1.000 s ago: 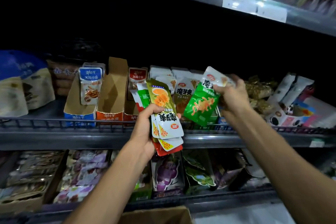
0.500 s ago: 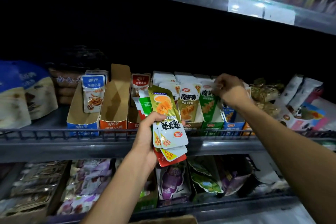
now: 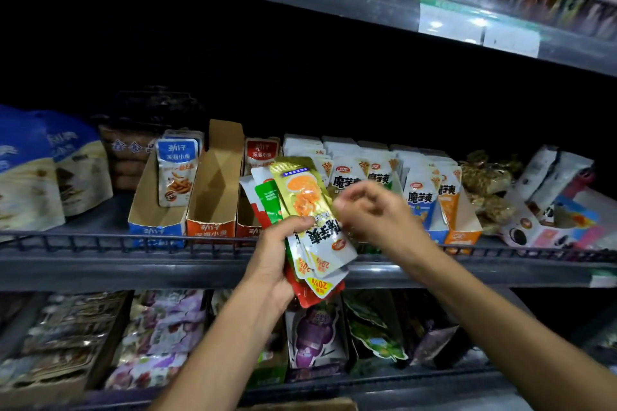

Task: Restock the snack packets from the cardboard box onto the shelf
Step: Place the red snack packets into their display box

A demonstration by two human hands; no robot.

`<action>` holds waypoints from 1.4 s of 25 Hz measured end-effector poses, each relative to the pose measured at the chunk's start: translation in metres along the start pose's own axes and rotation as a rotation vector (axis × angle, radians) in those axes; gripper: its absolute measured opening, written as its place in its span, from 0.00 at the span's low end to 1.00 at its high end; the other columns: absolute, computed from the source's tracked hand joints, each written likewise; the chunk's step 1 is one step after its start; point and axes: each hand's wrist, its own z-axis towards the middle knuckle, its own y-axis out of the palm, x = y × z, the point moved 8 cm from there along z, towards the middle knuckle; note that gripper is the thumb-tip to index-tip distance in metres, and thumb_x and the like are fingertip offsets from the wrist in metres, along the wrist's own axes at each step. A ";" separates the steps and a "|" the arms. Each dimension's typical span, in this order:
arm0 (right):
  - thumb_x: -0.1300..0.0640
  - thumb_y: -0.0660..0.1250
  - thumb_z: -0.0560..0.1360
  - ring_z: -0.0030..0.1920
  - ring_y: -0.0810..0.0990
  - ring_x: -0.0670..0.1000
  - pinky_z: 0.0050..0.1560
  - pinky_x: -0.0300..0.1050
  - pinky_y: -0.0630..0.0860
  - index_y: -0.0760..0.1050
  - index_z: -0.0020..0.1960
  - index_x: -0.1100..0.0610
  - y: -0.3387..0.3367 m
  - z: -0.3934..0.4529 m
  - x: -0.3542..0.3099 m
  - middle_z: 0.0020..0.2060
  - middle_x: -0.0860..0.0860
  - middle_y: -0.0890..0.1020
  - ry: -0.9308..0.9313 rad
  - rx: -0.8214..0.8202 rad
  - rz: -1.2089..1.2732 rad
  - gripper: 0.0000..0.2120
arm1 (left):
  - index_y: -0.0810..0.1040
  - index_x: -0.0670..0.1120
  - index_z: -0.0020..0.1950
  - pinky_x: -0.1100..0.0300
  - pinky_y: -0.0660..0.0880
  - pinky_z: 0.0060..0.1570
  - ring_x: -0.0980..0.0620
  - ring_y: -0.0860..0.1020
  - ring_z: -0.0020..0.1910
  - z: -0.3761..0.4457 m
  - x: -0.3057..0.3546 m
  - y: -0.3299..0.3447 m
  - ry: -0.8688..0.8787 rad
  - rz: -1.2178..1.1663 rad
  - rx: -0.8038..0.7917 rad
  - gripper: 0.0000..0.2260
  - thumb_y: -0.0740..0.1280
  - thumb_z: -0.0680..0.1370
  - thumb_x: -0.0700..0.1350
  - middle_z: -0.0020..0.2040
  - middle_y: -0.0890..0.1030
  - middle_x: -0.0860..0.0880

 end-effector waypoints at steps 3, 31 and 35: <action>0.53 0.77 0.67 0.40 0.83 0.53 0.37 0.41 0.79 0.74 0.53 0.55 0.013 -0.017 0.015 0.43 0.55 0.80 0.117 -0.005 0.155 0.19 | 0.80 0.40 0.54 0.45 0.81 0.45 0.39 0.83 0.41 -0.003 0.002 0.000 0.039 0.008 -0.002 0.19 0.70 0.63 0.36 0.46 0.84 0.38; 0.60 0.63 0.78 0.58 0.74 0.58 0.46 0.47 0.70 0.68 0.69 0.49 -0.024 0.108 -0.021 0.63 0.56 0.74 -0.333 0.191 -1.268 0.20 | 0.80 0.44 0.47 0.45 0.80 0.47 0.43 0.84 0.35 0.001 0.014 -0.017 0.026 0.018 0.131 0.04 0.66 0.75 0.38 0.41 0.86 0.42; 0.59 0.69 0.74 0.61 0.71 0.60 0.51 0.51 0.71 0.69 0.66 0.54 -0.020 0.090 -0.017 0.61 0.57 0.74 -0.387 0.314 -1.244 0.22 | 0.81 0.44 0.49 0.46 0.80 0.48 0.43 0.85 0.37 0.000 0.017 -0.012 0.037 0.007 0.077 0.06 0.66 0.75 0.38 0.44 0.86 0.42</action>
